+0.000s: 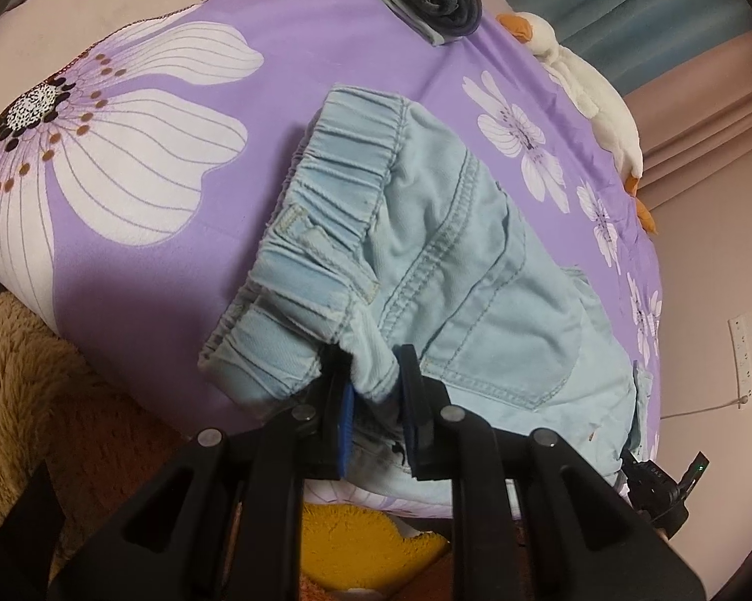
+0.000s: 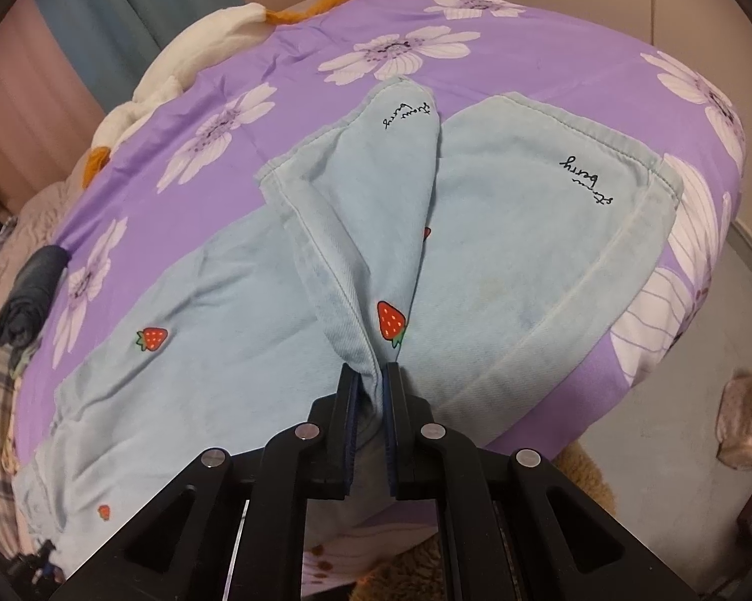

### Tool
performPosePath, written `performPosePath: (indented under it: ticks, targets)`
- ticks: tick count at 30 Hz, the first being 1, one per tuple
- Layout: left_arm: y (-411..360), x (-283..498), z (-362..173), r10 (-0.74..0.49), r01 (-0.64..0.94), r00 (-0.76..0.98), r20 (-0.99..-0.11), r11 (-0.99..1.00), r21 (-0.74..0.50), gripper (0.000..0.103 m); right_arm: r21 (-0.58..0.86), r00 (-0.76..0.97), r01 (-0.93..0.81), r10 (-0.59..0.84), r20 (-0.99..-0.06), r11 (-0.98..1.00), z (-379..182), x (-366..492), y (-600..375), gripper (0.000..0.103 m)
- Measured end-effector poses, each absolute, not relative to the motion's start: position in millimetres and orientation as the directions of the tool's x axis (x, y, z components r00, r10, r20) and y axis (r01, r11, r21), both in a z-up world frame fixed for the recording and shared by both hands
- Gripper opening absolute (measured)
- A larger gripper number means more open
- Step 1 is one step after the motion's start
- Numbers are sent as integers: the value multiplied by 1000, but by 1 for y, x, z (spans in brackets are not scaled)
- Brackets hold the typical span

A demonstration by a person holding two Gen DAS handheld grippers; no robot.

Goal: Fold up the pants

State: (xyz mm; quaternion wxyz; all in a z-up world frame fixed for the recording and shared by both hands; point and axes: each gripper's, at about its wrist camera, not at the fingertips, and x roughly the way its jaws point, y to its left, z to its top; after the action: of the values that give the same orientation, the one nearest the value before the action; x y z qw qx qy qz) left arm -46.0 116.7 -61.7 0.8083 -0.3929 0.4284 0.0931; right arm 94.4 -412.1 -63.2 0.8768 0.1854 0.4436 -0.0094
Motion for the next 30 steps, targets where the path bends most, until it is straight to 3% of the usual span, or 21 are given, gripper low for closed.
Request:
performPosePath:
  ticks: [30]
  targets:
    - [114,-44,-62,-165,-487,609,-776,695,-530,19,315,609,189,140,-781,930,-63,94,-410,6]
